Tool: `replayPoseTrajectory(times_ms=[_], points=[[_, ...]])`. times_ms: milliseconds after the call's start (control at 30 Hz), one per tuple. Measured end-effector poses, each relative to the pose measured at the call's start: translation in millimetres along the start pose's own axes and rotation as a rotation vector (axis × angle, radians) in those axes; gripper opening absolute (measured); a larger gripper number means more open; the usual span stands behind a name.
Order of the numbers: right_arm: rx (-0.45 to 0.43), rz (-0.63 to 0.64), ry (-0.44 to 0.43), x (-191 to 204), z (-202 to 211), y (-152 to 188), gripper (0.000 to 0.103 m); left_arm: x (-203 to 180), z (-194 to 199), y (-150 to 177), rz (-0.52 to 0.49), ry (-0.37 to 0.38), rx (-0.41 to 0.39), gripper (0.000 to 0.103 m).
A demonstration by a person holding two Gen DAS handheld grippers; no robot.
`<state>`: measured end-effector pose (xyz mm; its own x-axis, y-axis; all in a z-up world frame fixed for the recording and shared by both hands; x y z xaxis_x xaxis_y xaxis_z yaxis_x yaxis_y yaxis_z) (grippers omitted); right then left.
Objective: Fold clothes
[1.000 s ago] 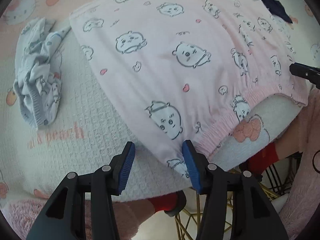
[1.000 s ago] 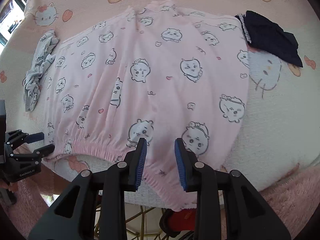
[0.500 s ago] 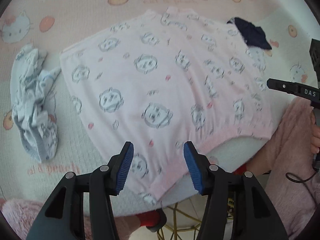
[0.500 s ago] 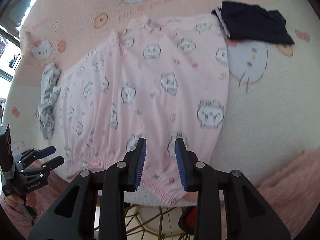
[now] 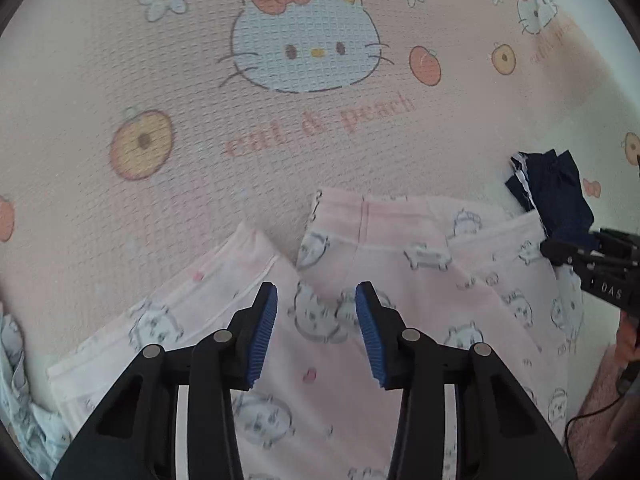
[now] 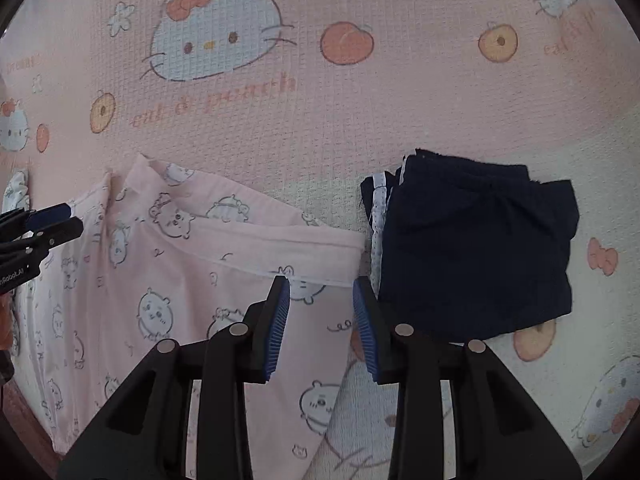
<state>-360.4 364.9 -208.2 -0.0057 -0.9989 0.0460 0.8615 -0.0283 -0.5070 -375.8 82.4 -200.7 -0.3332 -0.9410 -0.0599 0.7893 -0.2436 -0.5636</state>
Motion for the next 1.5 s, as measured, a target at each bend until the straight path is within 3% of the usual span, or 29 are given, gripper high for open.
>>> replayPoseTrajectory(times_ms=[133,233,333,400,500,667,833,933,967,1067,1267,1500], points=[[0.016,-0.187,-0.038,-21.6,-18.6,11.0,0.033,-8.5,-42.5,-18.7,-0.017,0.005,0.007,0.043],[0.000,-0.192,-0.085,-23.6,-16.4,10.1,0.033,-11.0,-52.3,-20.8,-0.023,-0.021,-0.010,0.043],[-0.015,-0.163,-0.074,-23.8,-12.8,6.6,0.033,-13.7,-42.8,-23.2,-0.030,-0.048,-0.072,0.025],[-0.027,-0.189,-0.071,-28.2,-10.1,4.2,0.033,-12.6,-30.3,-27.2,-0.019,-0.073,-0.120,0.025],[-0.037,-0.204,-0.057,-33.4,-6.9,2.8,0.033,-19.1,-29.5,-29.6,0.027,0.024,-0.090,0.026],[-0.026,-0.208,-0.073,-32.5,-9.9,4.6,0.033,-33.5,-61.4,-25.7,-0.030,0.010,0.008,0.027],[-0.017,-0.223,-0.092,-30.9,-5.2,11.2,0.033,-39.0,-63.1,-31.4,-0.052,-0.047,-0.026,0.029],[-0.012,-0.235,-0.098,-32.0,-3.1,14.8,0.033,-47.2,-59.8,-30.0,-0.096,-0.047,-0.044,0.009],[-0.010,-0.240,-0.100,-32.4,-3.5,15.7,0.033,-47.8,-58.2,-30.2,-0.094,-0.040,-0.045,0.008],[-0.022,-0.222,-0.103,-28.9,-2.1,14.8,0.033,-40.6,-48.1,-33.5,-0.032,0.000,-0.057,0.007],[-0.058,-0.229,-0.105,-27.9,2.7,11.5,0.033,-21.2,-11.0,-43.1,0.039,0.008,-0.125,0.007],[-0.073,-0.220,-0.115,-29.3,-5.4,2.9,0.034,12.8,-2.5,-42.0,0.047,-0.069,-0.135,0.007]])
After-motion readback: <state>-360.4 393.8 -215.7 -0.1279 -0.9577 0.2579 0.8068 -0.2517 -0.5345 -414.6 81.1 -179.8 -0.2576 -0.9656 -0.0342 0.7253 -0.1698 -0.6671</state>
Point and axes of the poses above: each gripper's, at about its wrist camera, not at the fingertips, and z roughly against the way its jaws point, x to its left, y to its underside, the point moved 6 cm from there along -z, roughly the way its jaws point, and after that the axes turned 8 degrees about -x, right-handed, at the moved point
